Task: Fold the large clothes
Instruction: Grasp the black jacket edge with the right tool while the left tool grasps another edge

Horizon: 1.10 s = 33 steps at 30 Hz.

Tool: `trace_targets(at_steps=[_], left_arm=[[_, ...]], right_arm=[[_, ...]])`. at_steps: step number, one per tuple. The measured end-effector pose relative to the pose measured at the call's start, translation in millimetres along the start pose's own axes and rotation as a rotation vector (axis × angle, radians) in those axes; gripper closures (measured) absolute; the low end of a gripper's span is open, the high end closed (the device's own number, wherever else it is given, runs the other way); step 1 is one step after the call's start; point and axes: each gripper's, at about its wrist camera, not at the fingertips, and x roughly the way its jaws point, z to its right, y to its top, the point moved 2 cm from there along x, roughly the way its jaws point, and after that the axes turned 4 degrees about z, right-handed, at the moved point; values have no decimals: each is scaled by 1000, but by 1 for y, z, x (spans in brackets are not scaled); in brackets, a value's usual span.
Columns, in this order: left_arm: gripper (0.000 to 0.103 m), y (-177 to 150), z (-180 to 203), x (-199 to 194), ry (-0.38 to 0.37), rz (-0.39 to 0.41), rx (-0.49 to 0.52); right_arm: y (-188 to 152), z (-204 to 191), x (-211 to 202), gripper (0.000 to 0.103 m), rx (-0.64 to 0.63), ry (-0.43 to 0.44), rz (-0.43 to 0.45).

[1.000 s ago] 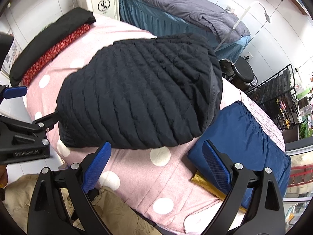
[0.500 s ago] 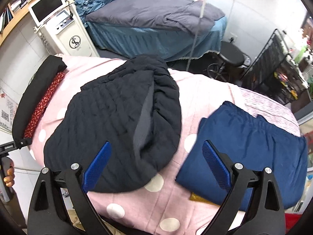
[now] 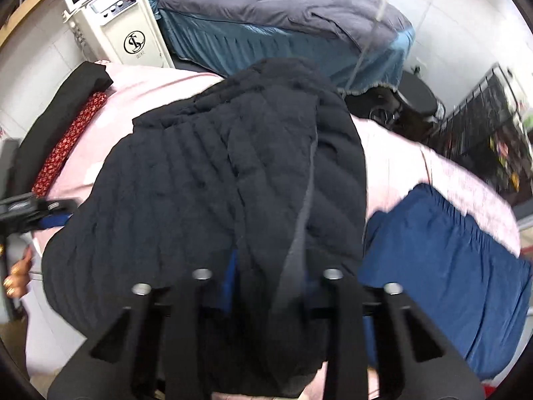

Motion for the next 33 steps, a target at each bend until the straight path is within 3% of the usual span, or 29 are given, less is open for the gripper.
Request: trace_targets(at_steps=[2,5,9,10,12,13,14,16,17,20,21,22,25,28,30,33], left_arm=[[39,-10,37,16,39,-53,175],[50,-52,93,42,82,-116,446],[50,-120,127,81,94,-225,663],[50,-138,130,92,96,-249,697],[40,-159,130,105,125,-260,750],[38,-163,129,106,138,-256,764],[37,-164,128,103,146,-244,775],[30,-155,126,87,107,-224,744],[22,-149,123,76,86,-211,716],[19,-124,102,27,-55,-154,581],[8,-114,92,14,-73,-117,537],[5,-97,75,-7,-55,-13,479],[6,-56,23,-30,36,136,348],[6,-25,-40,-25,134,179,153],[7,-11,-74,-14,185,159,61],[7,-7,-96,1,164,123,42]], right_arm=[[-25,13,-4,86,39,-18,-40],[-77,27,-5,90,61,-91,-147],[-167,44,14,90,144,-145,-367],[-187,43,19,85,142,-157,-419],[-221,37,26,75,131,-185,-504],[-228,36,27,70,143,-190,-516],[-230,36,24,59,164,-189,-504],[-219,38,10,30,199,-182,-439],[-204,39,-5,27,205,-206,-366],[-157,38,-43,24,144,-233,-206],[-143,39,-52,21,126,-232,-165],[-125,41,-61,17,103,-239,-110],[-76,48,-63,16,24,-281,4],[-18,53,-31,16,-22,-301,51],[17,49,-2,16,-31,-246,47],[50,37,45,16,-86,-236,15]])
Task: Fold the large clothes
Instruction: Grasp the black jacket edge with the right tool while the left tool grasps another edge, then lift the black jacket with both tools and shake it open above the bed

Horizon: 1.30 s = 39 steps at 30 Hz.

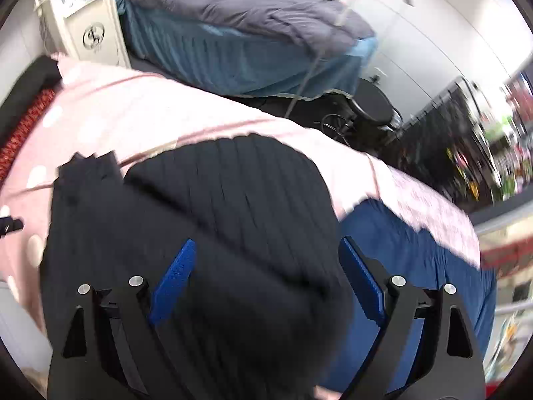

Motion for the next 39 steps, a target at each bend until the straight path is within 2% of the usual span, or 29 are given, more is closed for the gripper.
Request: trace_targets(at_steps=[2,3,5,7,8,10,11,13,15,16,17,18,19,21,23,25,28,31,34,37,39], left_arm=[[7,1,-5,12,1,-30,-9],[7,-2,-4,21,-36,-60,-8],[7,-1,15,49,-50,-112,-9],[7,-5,28,66,-43,-150,8],[7,-10,40,77,-56,-175,36],[7,-17,54,88,7,-170,85],[7,-19,58,92,41,-152,93],[11,-20,58,89,53,-139,75],[44,-18,60,82,43,-142,70],[51,-17,60,76,43,-145,73],[74,-16,61,71,42,-145,85],[89,-15,61,64,51,-143,106],[90,-13,63,53,51,-127,123],[95,-5,66,30,36,-80,135],[96,5,69,-8,0,-2,128],[96,19,70,-48,9,97,131],[97,42,65,-107,91,273,151],[98,73,50,-173,142,443,112],[98,107,32,-230,213,574,94],[98,130,9,-297,293,698,62],[98,150,3,-331,335,753,34]], right_arm=[[22,-18,28,16,-61,13,-37],[30,-30,46,16,-110,28,-77],[37,-56,78,16,-221,0,-118],[28,-70,99,16,-302,-42,-157],[20,-76,114,16,-348,-60,-205],[15,-81,125,19,-369,-78,-197],[12,-79,128,34,-359,-69,-180],[9,-75,131,69,-300,-31,-197],[8,-64,127,84,-213,0,-195],[9,-60,119,89,-173,10,-175],[12,-57,108,91,-134,20,-139],[15,-54,99,93,-107,30,-110],[20,-48,85,94,-74,42,-72],[31,-39,57,96,-15,75,-4],[41,-27,26,96,50,122,63],[48,-16,-16,97,99,141,152],[61,11,-79,98,134,104,303],[58,51,-137,99,251,136,412],[48,94,-193,100,350,109,533],[38,127,-232,100,424,100,605],[31,144,-255,100,451,90,646]])
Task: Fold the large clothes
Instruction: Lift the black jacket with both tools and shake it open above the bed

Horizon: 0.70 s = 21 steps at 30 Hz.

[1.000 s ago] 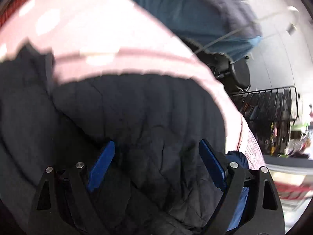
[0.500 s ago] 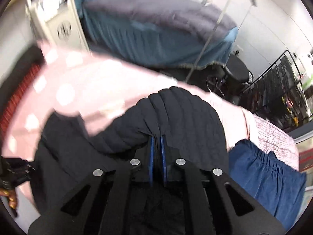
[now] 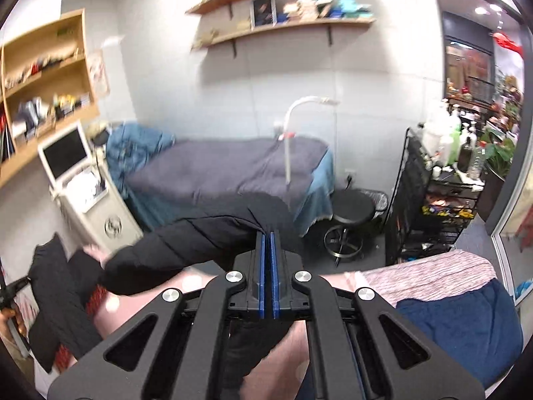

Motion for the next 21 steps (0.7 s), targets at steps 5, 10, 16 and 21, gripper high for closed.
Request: trace_targets(at_steps=[5,10,16,21], left_arm=[[98,74,-32,-25,137,137,-34],[98,70,-38,1,243,113,-44],[68,-12,-20,97,114,-224,-83],[6,-83,23,102,86,-220,-41]], right_arm=[[15,9,-37,100,1,-26,96],[-4,43,-20,100,72,-75,24],[-110,84,60,97,168,-171,-285],[-197,98,104,57,202,-209,-600]])
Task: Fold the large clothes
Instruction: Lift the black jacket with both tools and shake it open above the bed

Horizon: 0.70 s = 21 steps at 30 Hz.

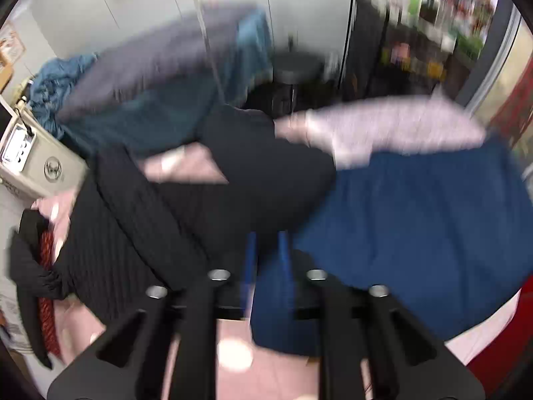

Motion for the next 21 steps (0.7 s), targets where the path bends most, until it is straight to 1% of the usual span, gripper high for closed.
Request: trace_targets(at_steps=[1,2,3,5,7,8,10,13,14,15,16,18,19,21], left_arm=[[6,-14,12,-3,-14,-1,22],[6,-25,23,-6,-31,-9,49],[6,-35,34,-10,-52,-15,87],[6,-61,65,-21,-77,-8,196],[6,-85,98,-32,-122,3,284],[6,-96,117,-36,-152,-5,327],[6,-124,157,-31,-217,-57,424],[6,-161,213,-14,-261,-131,500],[6,-171,229,-7,-267,-153,512],[6,-177,244,1,-258,-173,522],[6,-183,266,11,-240,-193,534],[6,-191,297,22,-249,-202,538],[6,-192,318,31,-240,-203,545],[6,-190,340,46,-202,-202,556]], right_arm=[[-10,3,6,34,16,-1,-17],[-20,6,5,26,30,-9,-7],[-23,8,3,24,32,-15,8],[-34,8,-2,24,15,-33,19],[-45,1,-3,24,-12,-43,7],[-49,-1,-3,24,-24,-55,4],[-59,-13,-6,24,-51,-49,0],[-73,-30,0,24,-104,-23,-38],[-80,-34,4,24,-119,-12,-58],[-84,-36,6,24,-125,-7,-69],[-89,-39,7,24,-134,-4,-76],[-102,-45,4,24,-163,-8,-79],[-104,-46,4,24,-170,-12,-80],[-115,-43,2,24,-173,-12,-93]])
